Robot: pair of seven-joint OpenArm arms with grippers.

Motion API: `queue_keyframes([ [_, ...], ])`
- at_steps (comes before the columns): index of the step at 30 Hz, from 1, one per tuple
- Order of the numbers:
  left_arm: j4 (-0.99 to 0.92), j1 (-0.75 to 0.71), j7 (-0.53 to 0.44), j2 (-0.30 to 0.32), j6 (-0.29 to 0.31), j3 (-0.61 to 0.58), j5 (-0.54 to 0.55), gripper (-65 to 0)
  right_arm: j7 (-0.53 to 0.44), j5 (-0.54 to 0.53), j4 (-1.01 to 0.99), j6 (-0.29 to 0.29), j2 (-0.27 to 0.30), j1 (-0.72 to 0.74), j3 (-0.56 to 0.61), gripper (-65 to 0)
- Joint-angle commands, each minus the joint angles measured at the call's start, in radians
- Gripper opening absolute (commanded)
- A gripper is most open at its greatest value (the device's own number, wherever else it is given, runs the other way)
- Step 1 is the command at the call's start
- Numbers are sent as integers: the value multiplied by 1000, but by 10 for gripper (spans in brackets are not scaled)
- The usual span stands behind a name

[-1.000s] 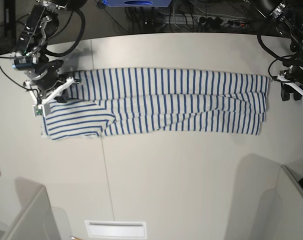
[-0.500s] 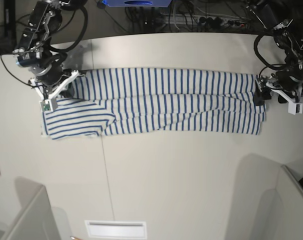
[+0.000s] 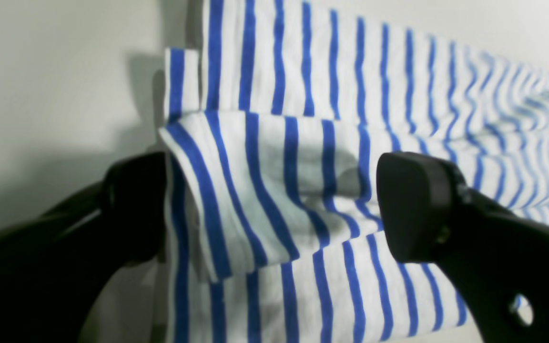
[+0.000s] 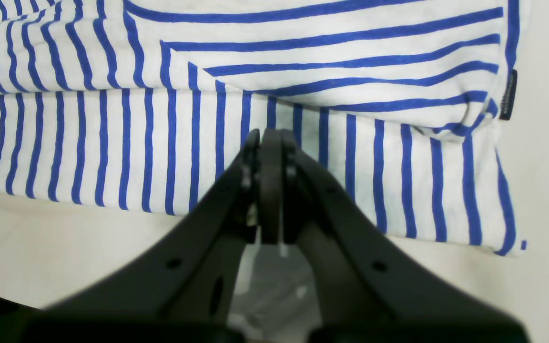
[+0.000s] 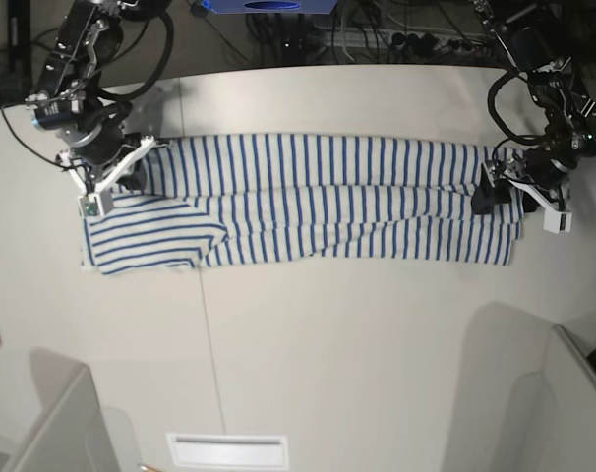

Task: Fold the T-shirt properly
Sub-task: 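Grasp the strip's two ends with both grippers and pull them taut, then carry the left gripper's end inward toward the right gripper, folding the strip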

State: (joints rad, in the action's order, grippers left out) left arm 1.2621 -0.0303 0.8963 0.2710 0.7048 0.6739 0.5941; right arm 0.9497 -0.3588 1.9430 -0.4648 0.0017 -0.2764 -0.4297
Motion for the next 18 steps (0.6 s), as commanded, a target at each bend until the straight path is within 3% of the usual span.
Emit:
queue_keyframes([
  [1,-15,0,37,7,-7,4,-21,-72,-19,-13,19,-5,5,7,-4,-650],
  [5,-69,2,37,9,-7,8,-20,-286,-19,-13,19,-5,5,6,-5,-650],
  [9,-77,16,37,9,-7,-1,-20,-436,-16,-19,19,-7,4,6,-5,-650],
  [11,-77,20,37,9,-7,8,-20,-522,-14,-56,19,-7,4,-4,-8,-650],
  [13,-77,23,37,24,-7,17,-20,-647,-14,-124,19,-7,1,-17,-53,-650],
  [18,-77,50,37,44,-7,108,-20,-650,-11,-274,12,-7,7,-40,-166,-650],
])
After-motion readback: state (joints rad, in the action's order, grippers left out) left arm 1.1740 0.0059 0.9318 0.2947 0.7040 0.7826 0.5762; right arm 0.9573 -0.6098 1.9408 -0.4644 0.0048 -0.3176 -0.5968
